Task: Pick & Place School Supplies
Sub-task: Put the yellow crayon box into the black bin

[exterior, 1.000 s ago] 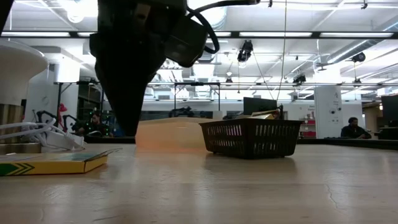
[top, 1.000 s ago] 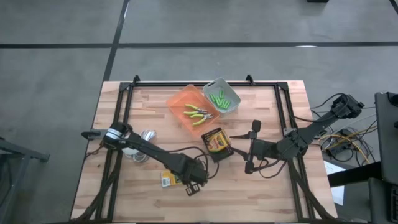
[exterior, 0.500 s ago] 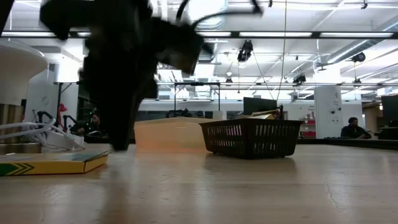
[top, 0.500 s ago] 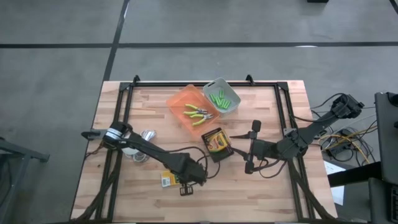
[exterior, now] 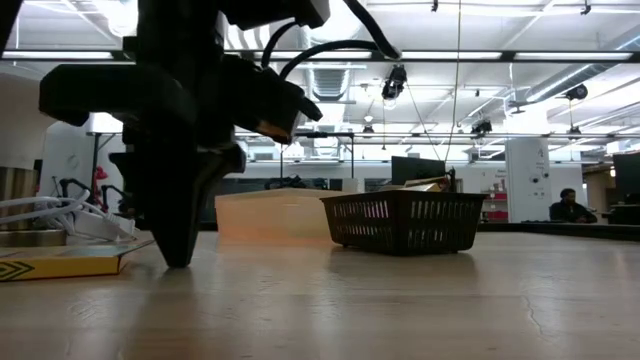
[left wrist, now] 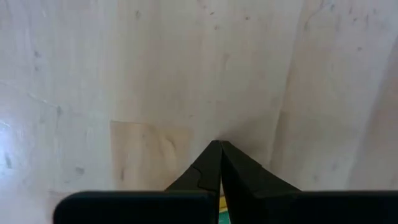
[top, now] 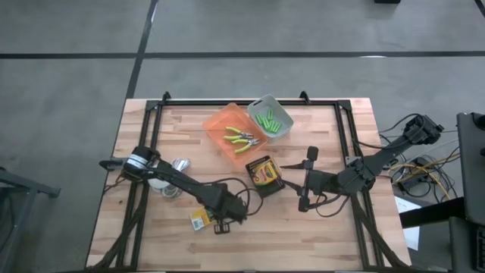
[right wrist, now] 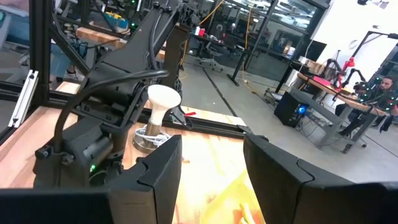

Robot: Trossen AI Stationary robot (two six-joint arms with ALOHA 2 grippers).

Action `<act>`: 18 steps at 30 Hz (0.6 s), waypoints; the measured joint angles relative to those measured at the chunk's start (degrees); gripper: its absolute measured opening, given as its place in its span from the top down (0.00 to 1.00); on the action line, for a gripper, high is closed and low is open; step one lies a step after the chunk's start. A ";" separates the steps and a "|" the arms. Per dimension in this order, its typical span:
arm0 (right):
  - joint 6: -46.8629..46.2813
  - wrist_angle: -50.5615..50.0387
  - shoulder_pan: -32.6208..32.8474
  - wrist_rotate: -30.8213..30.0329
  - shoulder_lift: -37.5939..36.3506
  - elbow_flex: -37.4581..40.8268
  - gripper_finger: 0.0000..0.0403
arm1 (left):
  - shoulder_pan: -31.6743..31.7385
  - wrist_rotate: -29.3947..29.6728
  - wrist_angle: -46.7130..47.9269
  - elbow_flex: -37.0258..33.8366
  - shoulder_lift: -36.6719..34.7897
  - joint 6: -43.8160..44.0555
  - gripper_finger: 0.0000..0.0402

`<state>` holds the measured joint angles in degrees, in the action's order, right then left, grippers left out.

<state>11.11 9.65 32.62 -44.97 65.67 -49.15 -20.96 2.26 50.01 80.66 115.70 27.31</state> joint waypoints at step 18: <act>0.00 -0.11 -0.01 -0.01 0.00 0.00 0.58 | -5.26 -8.77 8.66 10.66 -4.95 2.03 0.99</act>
<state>11.11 9.54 32.61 -44.98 65.67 -49.15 -26.22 -6.51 58.67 91.32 110.75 29.33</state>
